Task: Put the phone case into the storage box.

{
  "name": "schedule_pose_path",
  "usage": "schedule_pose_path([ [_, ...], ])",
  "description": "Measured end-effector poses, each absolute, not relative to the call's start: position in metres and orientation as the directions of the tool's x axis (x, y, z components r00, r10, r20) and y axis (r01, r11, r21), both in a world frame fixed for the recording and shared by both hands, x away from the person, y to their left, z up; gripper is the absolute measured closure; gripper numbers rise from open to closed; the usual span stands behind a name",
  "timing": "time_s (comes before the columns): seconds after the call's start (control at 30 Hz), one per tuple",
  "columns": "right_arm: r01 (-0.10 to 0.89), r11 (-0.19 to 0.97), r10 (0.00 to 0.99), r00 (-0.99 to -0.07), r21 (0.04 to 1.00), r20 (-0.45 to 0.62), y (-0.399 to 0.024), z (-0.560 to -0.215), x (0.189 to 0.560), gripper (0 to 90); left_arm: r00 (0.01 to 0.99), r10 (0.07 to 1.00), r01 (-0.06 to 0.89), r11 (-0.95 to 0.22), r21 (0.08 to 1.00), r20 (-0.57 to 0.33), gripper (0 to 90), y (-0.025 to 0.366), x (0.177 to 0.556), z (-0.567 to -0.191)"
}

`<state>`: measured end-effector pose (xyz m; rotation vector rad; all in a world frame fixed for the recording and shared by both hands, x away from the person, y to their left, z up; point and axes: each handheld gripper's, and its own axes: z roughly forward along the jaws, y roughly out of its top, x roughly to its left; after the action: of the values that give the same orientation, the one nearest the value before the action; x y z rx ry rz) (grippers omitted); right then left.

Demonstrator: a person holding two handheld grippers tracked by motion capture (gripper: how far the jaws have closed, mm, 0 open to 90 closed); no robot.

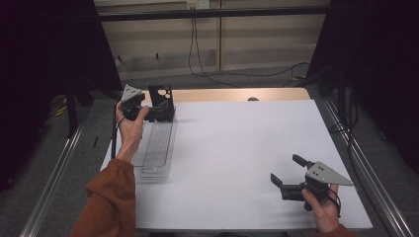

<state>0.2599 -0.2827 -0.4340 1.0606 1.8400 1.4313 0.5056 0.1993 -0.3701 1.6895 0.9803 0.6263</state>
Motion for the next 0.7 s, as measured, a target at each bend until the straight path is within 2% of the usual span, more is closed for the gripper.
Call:
schedule_pose_path([
  [0.17,0.236,0.109,0.856,-0.516,0.965,0.03,-0.283,-0.434,0.261,0.3,0.537,0.839,0.314,-0.108,0.943,-0.083,2.8,0.197,0.497,-0.37],
  [0.7,0.232,0.103,0.863,-0.504,0.967,0.029,-0.284,-0.433,0.263,0.4,0.561,0.826,0.26,-0.109,0.959,-0.058,2.6,0.199,0.468,-0.361],
])
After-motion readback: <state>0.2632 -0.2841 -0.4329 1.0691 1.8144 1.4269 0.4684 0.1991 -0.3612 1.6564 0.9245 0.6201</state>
